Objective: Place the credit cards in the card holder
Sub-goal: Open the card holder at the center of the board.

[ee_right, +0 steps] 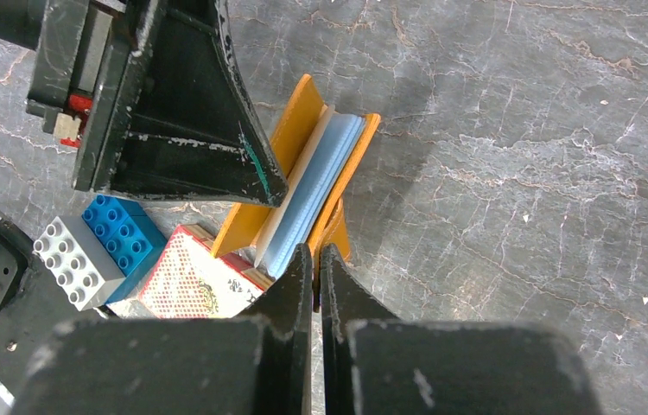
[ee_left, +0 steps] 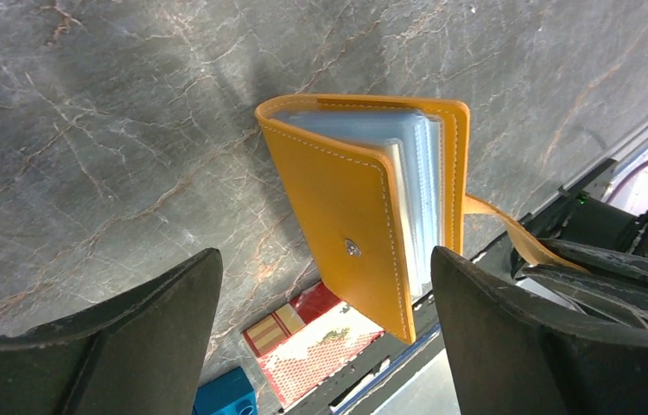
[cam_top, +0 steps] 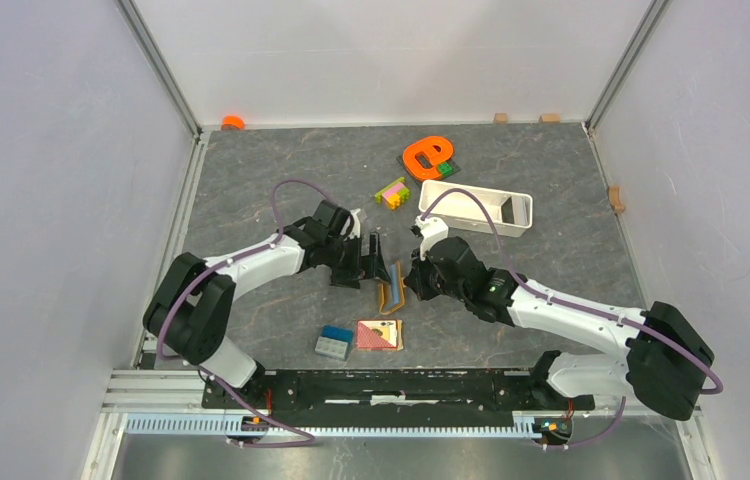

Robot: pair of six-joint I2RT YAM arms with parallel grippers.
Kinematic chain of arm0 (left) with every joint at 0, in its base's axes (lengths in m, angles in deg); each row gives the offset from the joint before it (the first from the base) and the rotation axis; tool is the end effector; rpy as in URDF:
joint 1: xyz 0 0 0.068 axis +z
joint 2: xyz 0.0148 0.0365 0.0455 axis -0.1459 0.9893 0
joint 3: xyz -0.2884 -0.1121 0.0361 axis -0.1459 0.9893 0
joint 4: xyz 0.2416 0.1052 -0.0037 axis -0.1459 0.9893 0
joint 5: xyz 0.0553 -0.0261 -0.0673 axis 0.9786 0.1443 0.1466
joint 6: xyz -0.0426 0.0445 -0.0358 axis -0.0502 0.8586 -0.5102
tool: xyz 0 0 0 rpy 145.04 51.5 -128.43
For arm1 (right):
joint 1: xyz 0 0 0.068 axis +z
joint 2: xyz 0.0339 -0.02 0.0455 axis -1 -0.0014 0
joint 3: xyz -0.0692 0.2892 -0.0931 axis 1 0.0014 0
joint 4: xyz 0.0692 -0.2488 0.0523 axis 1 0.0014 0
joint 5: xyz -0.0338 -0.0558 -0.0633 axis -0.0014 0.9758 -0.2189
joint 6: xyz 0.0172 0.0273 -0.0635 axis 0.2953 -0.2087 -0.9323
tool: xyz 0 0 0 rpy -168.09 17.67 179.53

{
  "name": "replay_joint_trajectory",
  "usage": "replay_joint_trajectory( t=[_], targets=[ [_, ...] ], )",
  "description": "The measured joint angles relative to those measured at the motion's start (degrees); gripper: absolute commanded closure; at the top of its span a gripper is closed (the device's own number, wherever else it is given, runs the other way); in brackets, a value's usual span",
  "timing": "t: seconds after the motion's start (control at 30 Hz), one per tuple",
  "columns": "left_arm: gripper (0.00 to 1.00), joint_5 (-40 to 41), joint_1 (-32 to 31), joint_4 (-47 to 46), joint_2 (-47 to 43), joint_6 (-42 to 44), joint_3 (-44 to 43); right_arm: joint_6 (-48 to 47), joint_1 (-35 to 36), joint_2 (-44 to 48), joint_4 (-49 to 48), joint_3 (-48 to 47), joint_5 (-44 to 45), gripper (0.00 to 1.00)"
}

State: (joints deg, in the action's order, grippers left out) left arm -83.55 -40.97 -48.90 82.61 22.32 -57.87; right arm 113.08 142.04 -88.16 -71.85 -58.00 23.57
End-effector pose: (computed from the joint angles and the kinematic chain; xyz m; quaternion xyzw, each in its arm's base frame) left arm 0.2524 -0.1901 0.2002 0.0534 0.9382 -0.3207 0.1187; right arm 0.1688 0.2064 0.2428 -0.1652 0.8732 0.2533 0.3823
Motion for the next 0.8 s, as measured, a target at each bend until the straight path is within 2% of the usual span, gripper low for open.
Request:
replay_joint_trajectory(
  t=[0.43, 0.8],
  targets=[
    [0.03, 2.1, -1.4, 2.1, 1.0, 0.7, -1.4, 0.0, 0.0, 0.5, 0.0, 0.0, -0.4, 1.0],
    [0.17, 7.7, -1.9, 6.9, 3.8, 3.0, -3.8, 0.0, 0.0, 1.1, 1.7, 0.0, 1.9, 1.0]
  ],
)
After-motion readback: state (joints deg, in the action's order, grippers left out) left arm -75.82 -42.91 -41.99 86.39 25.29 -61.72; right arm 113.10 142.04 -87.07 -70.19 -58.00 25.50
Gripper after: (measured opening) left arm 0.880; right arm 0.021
